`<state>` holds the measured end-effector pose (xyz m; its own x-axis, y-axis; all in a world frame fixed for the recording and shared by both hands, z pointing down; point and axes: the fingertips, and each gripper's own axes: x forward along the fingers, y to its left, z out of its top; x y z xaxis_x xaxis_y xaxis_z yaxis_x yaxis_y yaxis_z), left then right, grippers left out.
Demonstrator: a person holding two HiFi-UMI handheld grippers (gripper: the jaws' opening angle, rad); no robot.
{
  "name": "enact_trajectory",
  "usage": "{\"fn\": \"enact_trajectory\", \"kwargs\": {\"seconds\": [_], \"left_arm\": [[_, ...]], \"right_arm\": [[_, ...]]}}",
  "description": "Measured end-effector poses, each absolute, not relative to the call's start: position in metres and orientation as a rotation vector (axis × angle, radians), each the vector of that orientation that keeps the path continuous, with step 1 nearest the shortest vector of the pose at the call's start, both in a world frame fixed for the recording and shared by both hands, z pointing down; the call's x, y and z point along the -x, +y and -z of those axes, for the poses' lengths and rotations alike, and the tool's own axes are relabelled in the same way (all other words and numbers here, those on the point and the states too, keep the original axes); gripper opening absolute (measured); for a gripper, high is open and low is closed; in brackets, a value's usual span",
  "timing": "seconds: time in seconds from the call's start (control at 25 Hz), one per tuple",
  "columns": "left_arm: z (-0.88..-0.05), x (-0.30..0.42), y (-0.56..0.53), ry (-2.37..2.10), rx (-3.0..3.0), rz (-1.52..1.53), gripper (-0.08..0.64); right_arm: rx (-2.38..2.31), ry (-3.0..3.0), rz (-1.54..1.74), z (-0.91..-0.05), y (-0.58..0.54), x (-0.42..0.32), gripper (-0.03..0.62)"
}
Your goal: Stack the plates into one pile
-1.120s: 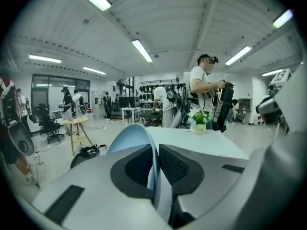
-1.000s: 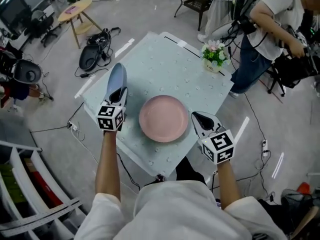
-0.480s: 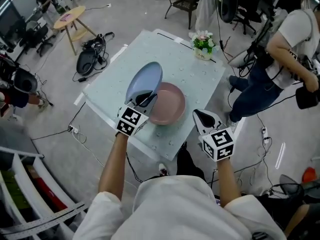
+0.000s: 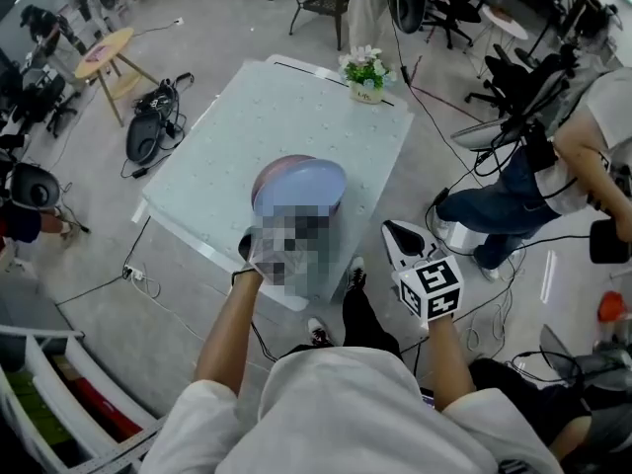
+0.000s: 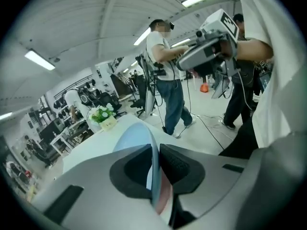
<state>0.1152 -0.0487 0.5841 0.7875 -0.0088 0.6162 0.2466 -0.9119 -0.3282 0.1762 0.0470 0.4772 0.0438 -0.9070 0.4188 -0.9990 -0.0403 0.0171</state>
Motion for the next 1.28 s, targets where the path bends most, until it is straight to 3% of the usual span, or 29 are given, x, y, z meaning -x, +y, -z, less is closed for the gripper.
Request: {"fn": "enact_trajectory", "kwargs": {"seconds": [0.44, 0.72, 1.04, 1.28], "left_arm": [[-0.652, -0.116, -0.051, -0.325, 2.652, 1.194, 0.088], [-0.661, -0.118, -0.06, -0.4, 2.723, 1.214, 0.195], [-0.576, -0.103, -0.098, -0.059, 3.01, 0.901, 0.195], [-0.492, -0.098, -0.127, 0.344, 3.041, 0.654, 0.109]], "right_arm": [[-2.072, -1.938, -0.513, -0.488, 0.081, -0.191, 0.012], [-2.018, -1.97, -0.518, -0.487, 0.075, -0.188, 0.012], [-1.941, -2.021, -0.348, -0.437, 0.033, -0.198, 0.012], [-1.921, -2.08, -0.226, -0.395, 0.001, -0.224, 0.012]]}}
